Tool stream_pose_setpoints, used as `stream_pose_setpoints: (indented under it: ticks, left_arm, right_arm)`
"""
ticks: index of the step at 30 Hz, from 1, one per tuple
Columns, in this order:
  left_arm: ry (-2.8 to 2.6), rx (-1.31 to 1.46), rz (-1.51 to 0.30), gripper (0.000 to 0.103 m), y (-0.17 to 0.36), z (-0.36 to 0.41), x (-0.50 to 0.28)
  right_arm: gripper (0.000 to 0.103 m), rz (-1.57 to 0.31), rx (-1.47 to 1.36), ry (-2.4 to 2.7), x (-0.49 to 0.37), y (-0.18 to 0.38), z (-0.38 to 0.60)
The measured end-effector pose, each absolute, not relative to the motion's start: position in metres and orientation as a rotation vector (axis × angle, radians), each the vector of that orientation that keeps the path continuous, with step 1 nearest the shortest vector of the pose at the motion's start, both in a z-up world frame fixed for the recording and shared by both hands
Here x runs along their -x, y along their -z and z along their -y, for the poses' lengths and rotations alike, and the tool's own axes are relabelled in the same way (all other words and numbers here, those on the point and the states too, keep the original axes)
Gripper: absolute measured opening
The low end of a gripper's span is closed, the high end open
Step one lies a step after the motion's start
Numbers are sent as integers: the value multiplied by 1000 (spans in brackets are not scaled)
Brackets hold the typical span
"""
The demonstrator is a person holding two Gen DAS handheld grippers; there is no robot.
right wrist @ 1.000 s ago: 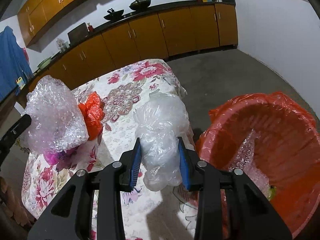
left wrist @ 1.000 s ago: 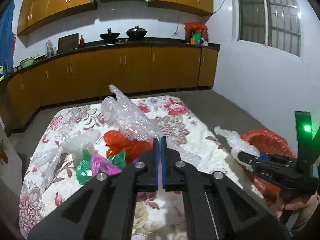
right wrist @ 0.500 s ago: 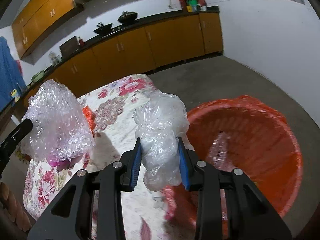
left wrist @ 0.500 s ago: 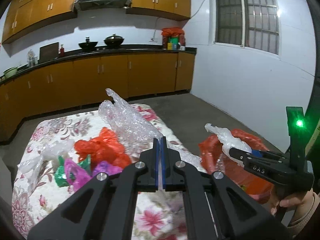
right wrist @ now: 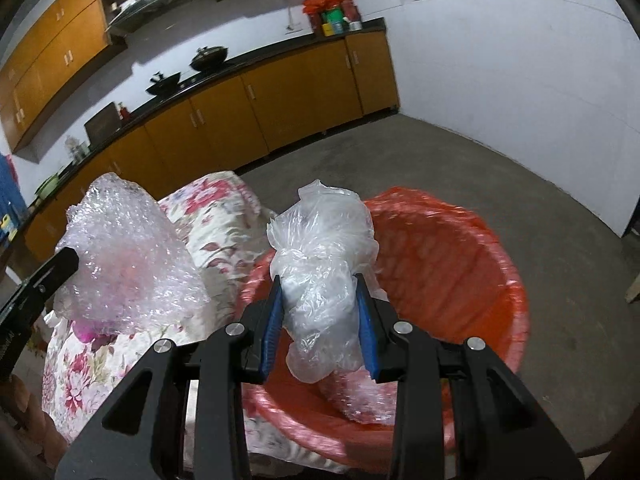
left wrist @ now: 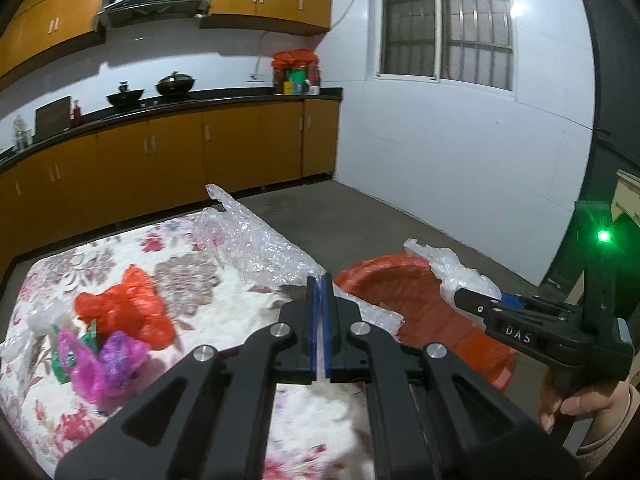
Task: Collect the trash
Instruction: 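Carry clear bag toward wastebasket with right tool while left tool grasps bubble wrap, then release clear bag and bubble wrap into the wastebasket with both tools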
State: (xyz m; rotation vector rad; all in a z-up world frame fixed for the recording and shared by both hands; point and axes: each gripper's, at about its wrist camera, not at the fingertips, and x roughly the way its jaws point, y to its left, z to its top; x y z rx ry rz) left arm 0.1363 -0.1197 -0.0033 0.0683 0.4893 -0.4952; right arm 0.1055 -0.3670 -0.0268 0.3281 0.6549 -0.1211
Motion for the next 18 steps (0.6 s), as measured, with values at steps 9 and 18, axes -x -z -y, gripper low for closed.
stream_pose_setpoints:
  ticks: [9, 18]
  left_arm:
    - [579, -86, -496, 4, 9, 162, -136]
    - [632, -115, -538, 6, 26, 190, -139]
  right_arm:
    - [34, -629, -354, 164, -95, 24, 396]
    - [36, -615, -387, 178, -94, 26, 409]
